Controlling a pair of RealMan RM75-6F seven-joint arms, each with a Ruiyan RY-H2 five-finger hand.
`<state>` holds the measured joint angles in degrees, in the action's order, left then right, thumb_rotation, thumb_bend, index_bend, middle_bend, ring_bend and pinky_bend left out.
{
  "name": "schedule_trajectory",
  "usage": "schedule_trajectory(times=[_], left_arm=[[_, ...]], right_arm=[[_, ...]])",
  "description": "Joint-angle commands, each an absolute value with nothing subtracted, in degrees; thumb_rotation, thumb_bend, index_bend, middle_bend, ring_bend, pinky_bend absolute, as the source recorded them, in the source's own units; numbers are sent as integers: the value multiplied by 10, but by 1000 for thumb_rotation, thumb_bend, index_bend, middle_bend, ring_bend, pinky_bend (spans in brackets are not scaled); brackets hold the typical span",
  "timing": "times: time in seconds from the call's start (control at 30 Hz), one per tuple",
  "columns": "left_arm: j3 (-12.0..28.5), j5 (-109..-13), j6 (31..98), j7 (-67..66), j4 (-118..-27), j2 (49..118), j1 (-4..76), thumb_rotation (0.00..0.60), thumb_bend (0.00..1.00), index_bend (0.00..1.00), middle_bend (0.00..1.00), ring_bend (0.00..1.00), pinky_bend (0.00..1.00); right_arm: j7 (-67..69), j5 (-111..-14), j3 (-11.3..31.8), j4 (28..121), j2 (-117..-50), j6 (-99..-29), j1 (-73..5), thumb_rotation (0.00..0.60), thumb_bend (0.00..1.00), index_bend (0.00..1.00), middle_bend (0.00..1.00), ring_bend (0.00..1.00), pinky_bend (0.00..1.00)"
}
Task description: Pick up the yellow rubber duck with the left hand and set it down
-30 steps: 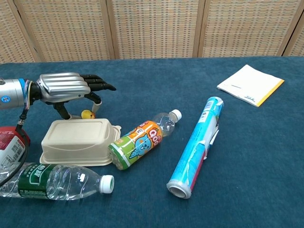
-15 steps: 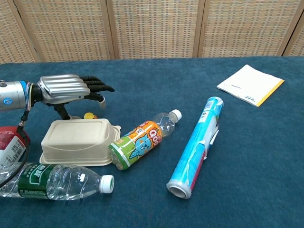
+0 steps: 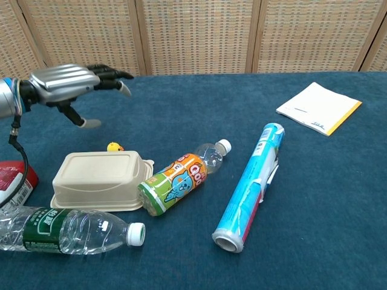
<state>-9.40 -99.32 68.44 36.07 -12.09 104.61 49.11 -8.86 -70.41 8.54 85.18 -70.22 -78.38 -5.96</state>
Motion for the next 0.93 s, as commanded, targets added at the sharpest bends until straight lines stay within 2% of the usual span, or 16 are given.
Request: schedule_trajectory(times=[0.03, 0.17, 0.4, 0.5, 0.63, 0.8, 0.93], left_arm=[[-46, -945, 713, 381, -150, 1019, 479, 600, 304, 99, 0, 0, 0], [-6, -902, 738, 364, -209, 986, 453, 600, 289, 46, 0, 0, 0], [32, -833, 813, 144, -500, 878, 349, 600, 278, 2, 0, 0, 0], [27, -800, 833, 38, -654, 824, 298, 600, 265, 0, 0, 0, 0], [11, -749, 844, -35, -816, 763, 239, 600, 255, 0, 0, 0, 0], [-19, -741, 887, -101, -915, 727, 182, 600, 253, 0, 0, 0, 0], [-35, -735, 897, -123, -942, 720, 150, 600, 250, 0, 0, 0, 0]], right_arm=[[-86, -708, 84, 852, -702, -782, -61, 600, 0, 105, 0, 0, 0], [-81, -714, 83, 852, -703, -780, -63, 600, 0, 105, 0, 0, 0], [-71, -736, 76, 855, -704, -780, -67, 600, 0, 105, 0, 0, 0], [-65, -752, 73, 863, -702, -785, -69, 600, 0, 105, 0, 0, 0], [-62, -777, 68, 873, -700, -799, -69, 600, 0, 105, 0, 0, 0], [-55, -797, 63, 884, -695, -811, -67, 600, 0, 105, 0, 0, 0], [-51, -813, 58, 892, -690, -820, -64, 600, 0, 105, 0, 0, 0]])
